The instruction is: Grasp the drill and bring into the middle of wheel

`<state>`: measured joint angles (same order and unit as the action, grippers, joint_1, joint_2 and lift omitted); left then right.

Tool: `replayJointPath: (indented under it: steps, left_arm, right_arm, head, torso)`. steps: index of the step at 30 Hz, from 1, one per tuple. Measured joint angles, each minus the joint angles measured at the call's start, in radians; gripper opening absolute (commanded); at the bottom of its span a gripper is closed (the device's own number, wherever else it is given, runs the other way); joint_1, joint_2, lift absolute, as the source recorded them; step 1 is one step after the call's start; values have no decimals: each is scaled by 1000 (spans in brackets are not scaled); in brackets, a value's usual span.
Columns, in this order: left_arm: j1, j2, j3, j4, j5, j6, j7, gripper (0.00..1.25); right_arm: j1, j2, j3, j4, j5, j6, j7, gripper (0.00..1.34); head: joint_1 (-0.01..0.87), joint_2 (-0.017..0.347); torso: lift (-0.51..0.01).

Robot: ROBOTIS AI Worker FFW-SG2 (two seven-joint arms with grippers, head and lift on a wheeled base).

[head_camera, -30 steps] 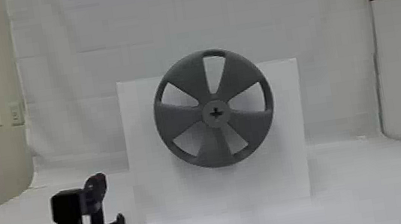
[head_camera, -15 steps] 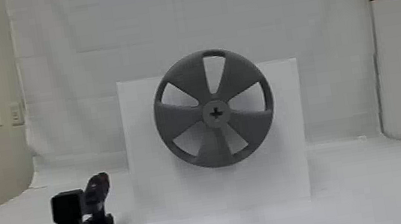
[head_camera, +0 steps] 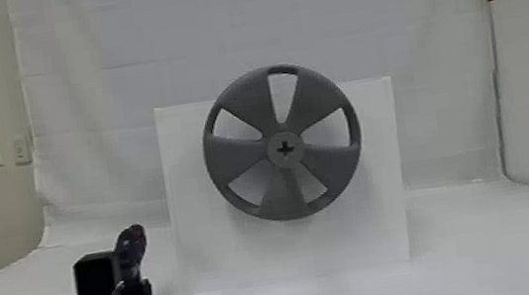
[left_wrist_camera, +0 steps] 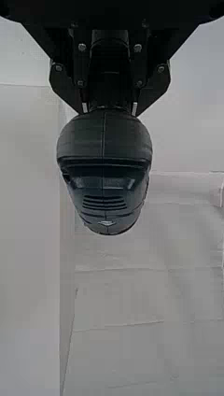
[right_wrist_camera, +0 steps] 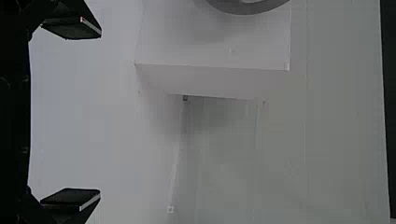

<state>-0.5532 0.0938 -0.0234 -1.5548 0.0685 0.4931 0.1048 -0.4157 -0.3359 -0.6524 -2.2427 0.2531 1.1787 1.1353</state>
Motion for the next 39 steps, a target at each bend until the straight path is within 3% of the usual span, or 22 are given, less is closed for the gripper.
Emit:
replayJointPath:
  steps: [9,17,33,39]
  left_arm:
    - [8,3,2,-17,0,3,-1,69]
    - [37,4,19,-105,-11,26,-17,69]
    - [121,33,-12,-427,16,101,-23,66]
    - [145,47,-60,-561,43,185,20,66]
  right_arm:
    - [0,0,-3,0,0,0,0,1236]
    - [0,-1,-7,0,0,1,1,1236]
    - [-2,-1,-7,0,-3,1,0,1233]
    - [-2,1,-7,0,-4,1,0,1233]
  head:
    - [54,31]
    - [54,31]
    - [54,31]
    - [54,31]
  torso:
    - [-403]
    - [-403]
    - [-403]
    - [-403]
